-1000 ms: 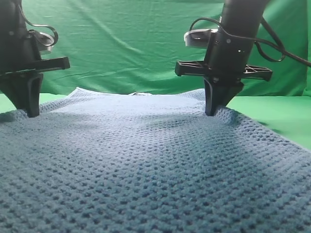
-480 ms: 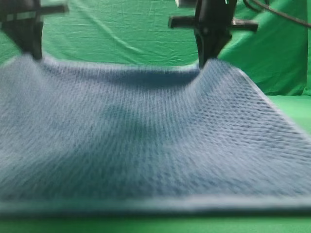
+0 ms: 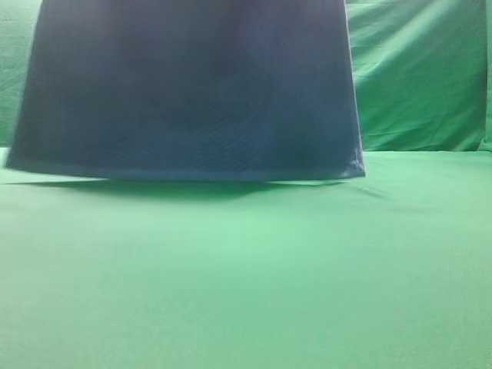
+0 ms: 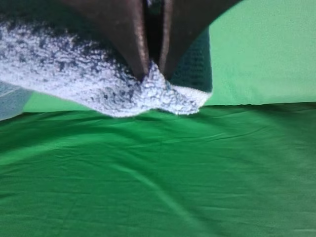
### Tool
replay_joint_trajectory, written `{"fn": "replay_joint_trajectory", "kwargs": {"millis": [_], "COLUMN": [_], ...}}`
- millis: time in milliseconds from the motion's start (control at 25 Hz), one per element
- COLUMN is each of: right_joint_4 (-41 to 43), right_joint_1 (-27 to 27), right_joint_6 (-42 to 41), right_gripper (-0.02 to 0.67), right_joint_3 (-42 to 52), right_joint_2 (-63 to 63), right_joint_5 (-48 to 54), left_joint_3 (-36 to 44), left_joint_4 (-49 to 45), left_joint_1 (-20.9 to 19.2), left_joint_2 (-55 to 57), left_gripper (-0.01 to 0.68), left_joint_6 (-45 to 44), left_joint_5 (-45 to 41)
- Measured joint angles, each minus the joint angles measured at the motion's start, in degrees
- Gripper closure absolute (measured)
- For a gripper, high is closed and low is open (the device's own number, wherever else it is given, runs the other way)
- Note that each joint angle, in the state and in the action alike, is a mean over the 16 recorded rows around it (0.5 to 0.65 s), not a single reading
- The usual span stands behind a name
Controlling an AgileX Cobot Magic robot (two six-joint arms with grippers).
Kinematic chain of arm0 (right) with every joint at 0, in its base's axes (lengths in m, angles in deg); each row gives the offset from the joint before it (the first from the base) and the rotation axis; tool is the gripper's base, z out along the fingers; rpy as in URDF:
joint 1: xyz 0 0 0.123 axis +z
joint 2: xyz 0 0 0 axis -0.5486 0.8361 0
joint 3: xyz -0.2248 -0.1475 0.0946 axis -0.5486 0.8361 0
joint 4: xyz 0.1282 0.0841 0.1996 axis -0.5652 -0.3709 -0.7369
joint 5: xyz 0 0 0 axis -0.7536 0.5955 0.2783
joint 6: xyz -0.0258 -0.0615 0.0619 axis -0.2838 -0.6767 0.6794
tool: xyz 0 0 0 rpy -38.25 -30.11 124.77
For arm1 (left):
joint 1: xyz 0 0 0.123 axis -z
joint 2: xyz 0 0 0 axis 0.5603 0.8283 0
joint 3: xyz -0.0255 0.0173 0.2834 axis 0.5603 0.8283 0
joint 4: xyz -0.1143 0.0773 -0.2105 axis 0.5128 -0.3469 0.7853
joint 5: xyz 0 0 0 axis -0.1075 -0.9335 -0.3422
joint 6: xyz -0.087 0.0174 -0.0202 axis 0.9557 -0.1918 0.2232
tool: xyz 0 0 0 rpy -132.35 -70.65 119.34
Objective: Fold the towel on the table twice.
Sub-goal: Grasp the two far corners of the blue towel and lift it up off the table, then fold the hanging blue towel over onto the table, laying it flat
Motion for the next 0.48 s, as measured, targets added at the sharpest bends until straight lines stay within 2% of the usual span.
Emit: {"fn": "replay_joint_trajectory", "kwargs": {"millis": [240,480], "right_joint_4": [0.1,-0.4], "right_joint_1": [-1.6,-2.6], "right_joint_6": [-1.7,-2.9], "right_gripper": [0.649,0.649], "right_joint_3": [-1.2,3.8], "right_joint_2": [-0.6,-3.0], "right_joint_5": [0.9,4.4], "left_joint_3": [-2.8,1.4], "left_joint_4": [0.3,1.4], "left_joint_1": [0.0,0.1], "left_joint_2": [0.2,-1.9], "left_gripper": [0.673,0.673], "left_joint_6": [0.9,2.0], "left_joint_5": [-1.8,-4.2]}}
